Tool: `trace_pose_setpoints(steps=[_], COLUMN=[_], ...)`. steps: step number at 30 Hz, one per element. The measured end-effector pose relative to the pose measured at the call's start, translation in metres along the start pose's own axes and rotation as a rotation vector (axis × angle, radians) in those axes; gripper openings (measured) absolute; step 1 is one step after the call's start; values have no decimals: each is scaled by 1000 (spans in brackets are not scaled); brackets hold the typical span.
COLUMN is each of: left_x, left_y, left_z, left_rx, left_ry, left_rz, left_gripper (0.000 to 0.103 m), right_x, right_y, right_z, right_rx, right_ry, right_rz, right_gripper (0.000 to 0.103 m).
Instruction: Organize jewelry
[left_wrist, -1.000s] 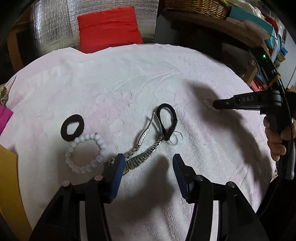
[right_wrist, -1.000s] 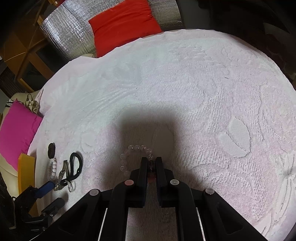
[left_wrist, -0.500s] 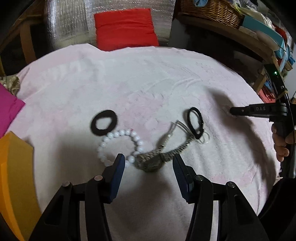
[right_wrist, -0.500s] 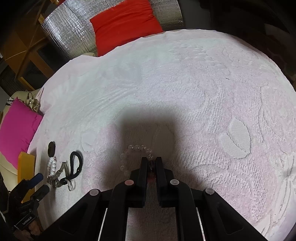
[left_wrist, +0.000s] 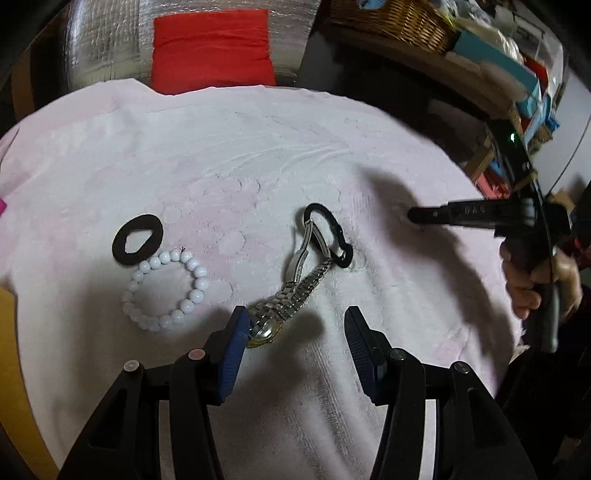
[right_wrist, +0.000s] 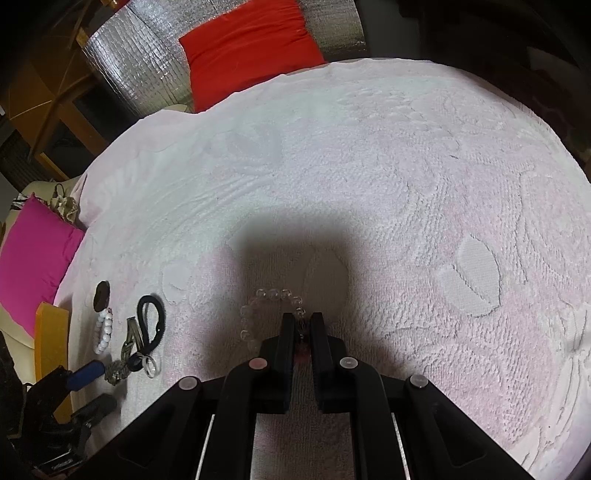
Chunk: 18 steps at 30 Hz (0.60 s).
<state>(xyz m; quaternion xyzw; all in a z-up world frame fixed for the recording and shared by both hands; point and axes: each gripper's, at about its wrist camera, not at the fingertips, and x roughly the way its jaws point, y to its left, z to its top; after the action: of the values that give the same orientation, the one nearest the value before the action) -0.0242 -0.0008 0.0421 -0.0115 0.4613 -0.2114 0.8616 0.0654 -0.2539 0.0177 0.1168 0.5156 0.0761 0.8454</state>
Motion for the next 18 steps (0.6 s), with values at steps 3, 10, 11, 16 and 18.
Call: trace_pose_setpoints(steps=[3, 10, 11, 16, 18], left_x=[5, 25, 26, 26, 24], left_y=[2, -17, -20, -27, -28], left_z=[0, 0, 0, 0, 0], left_rx=[-12, 83, 96, 104, 85], left_ry=[6, 34, 39, 40, 32], left_rz=[39, 63, 72, 75, 84], left_gripper=[54, 46, 40, 26, 26], right_x=[0, -2, -3, -8, -11], right_y=[-1, 1, 1, 3, 4], right_z=[0, -1, -2, -4, -4], right_rx=[0, -10, -10, -15, -15], right_ry=[0, -6, -8, -9, -13], right_rz=[2, 1, 3, 15, 27], right_gripper=[10, 9, 9, 9, 9])
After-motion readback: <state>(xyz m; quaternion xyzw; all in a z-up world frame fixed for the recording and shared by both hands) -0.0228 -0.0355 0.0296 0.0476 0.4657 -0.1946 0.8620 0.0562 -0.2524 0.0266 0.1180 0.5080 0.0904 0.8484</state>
